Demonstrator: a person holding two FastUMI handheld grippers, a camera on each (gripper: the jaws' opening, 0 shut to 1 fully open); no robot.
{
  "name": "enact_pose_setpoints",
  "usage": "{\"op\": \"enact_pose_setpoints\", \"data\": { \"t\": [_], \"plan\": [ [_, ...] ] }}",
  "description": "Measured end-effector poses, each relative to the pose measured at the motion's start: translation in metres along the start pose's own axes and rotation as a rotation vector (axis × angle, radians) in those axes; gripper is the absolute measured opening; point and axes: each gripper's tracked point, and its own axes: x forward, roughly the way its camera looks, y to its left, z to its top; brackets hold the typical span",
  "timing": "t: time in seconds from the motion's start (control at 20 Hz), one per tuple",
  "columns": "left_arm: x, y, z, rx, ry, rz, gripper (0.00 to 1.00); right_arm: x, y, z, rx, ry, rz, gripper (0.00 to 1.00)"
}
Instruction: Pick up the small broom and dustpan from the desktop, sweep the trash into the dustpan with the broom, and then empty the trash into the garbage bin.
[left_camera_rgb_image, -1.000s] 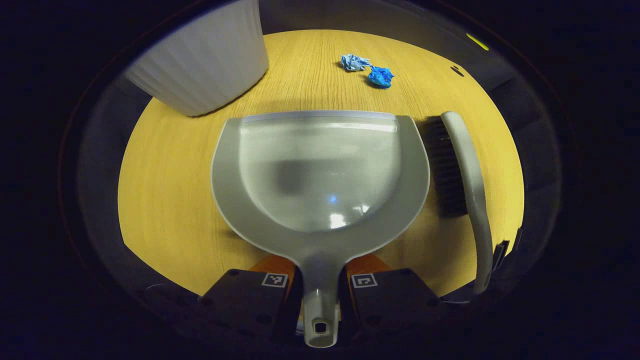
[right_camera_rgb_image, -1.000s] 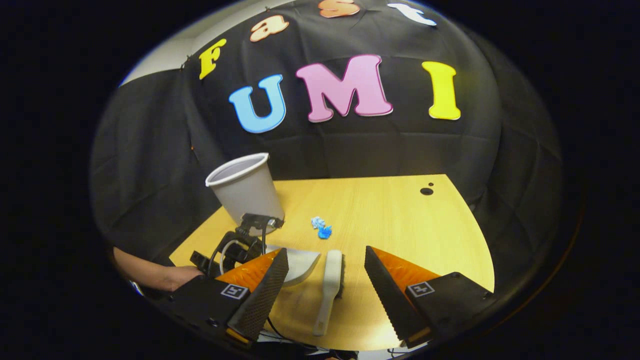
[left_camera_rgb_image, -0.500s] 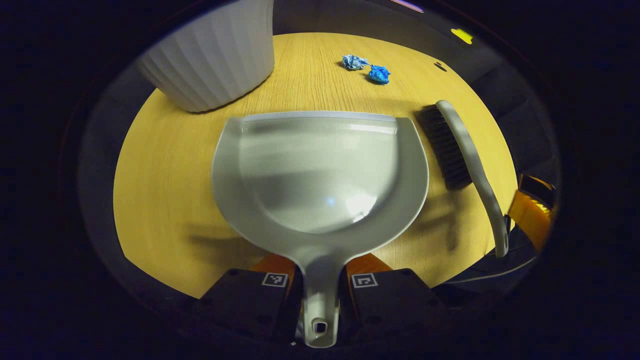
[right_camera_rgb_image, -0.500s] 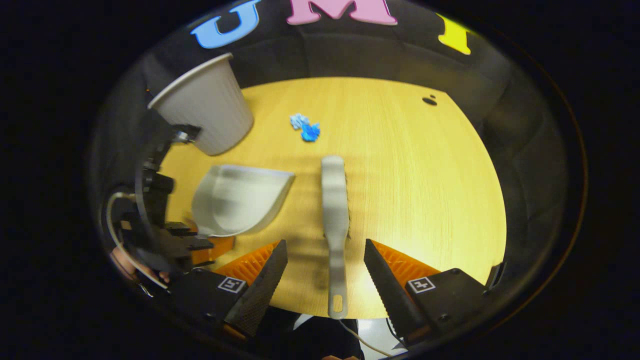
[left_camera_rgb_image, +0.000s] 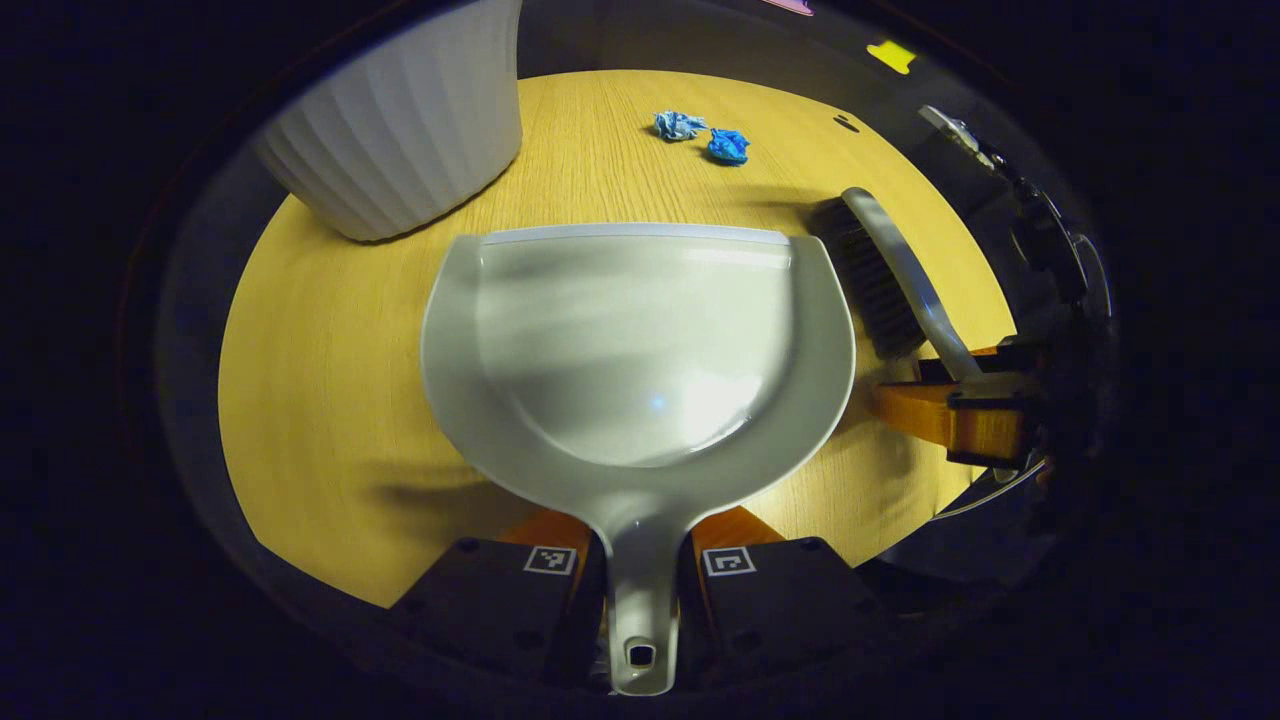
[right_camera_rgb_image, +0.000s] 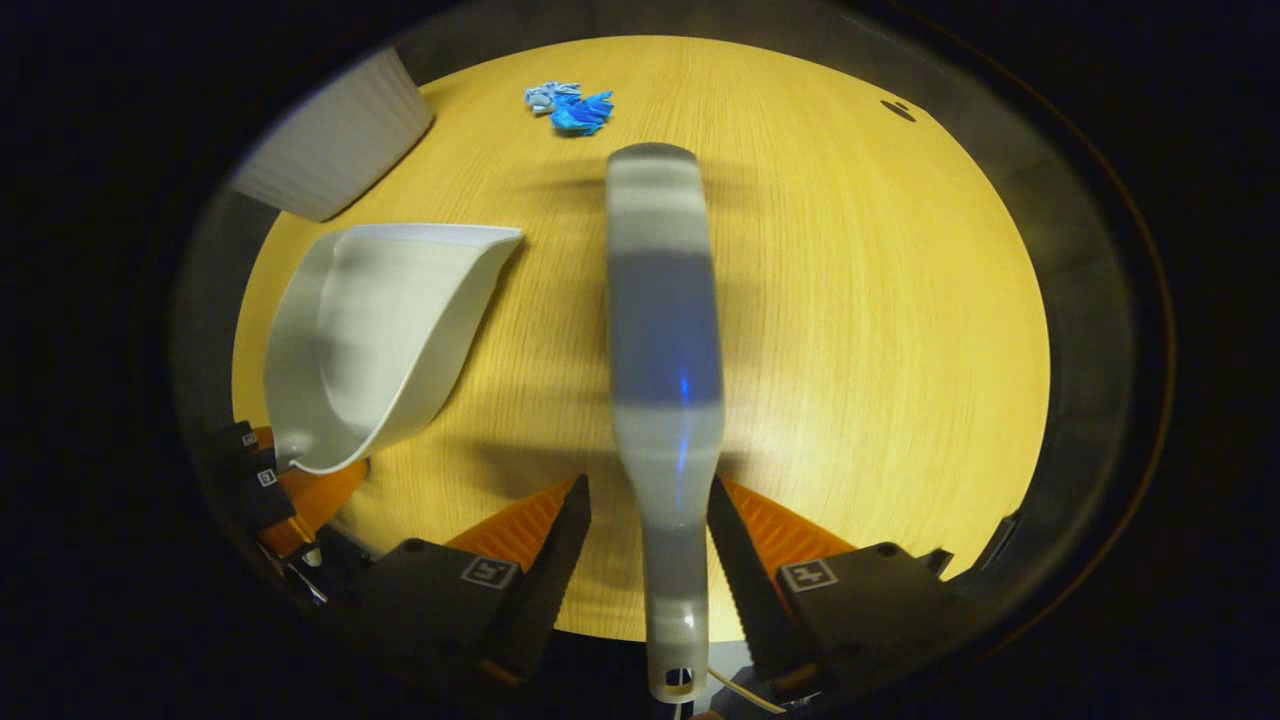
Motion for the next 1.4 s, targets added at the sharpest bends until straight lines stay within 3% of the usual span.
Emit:
{"op": "enact_pose_setpoints", "data": {
  "t": [0.05, 0.1, 0.2, 0.3, 0.7, 0.8, 1.05, 1.4],
  "plan": [
    [0.000, 0.000, 0.000, -0.001, -0.001, -0.003, 0.30, 0.001, -0.003, -0.002, -0.002, 0.016, -0.010, 0.70],
    [0.000, 0.000, 0.000, -0.001, 0.000, -0.005, 0.30, -0.002, -0.007, -0.001, 0.006, 0.018, -0.017, 0.81],
    [0.000, 0.000, 0.000, -0.002, -0.001, -0.006, 0.30, -0.001, -0.009, 0.000, 0.043, 0.041, -0.007, 0.49],
    [0.000, 0.000, 0.000, -0.001, 0.000, -0.004, 0.31, -0.001, -0.009, 0.000, 0.049, 0.063, 0.018, 0.31],
    [0.000, 0.008, 0.001, 0.052, 0.034, 0.012, 0.30, -0.010, -0.029, 0.022, -0.009, 0.038, 0.021, 0.28],
    [-0.002, 0.013, 0.006, 0.056, 0.045, 0.026, 0.30, -0.017, -0.048, 0.046, -0.059, 0.015, -0.018, 0.28],
    [-0.005, 0.028, 0.023, 0.146, 0.085, 0.056, 0.30, -0.029, -0.067, 0.128, -0.144, -0.051, -0.018, 0.28],
    [-0.004, 0.040, 0.059, 0.281, 0.164, 0.075, 0.29, -0.007, -0.081, 0.231, -0.333, -0.083, -0.062, 0.28]
  ]
}}
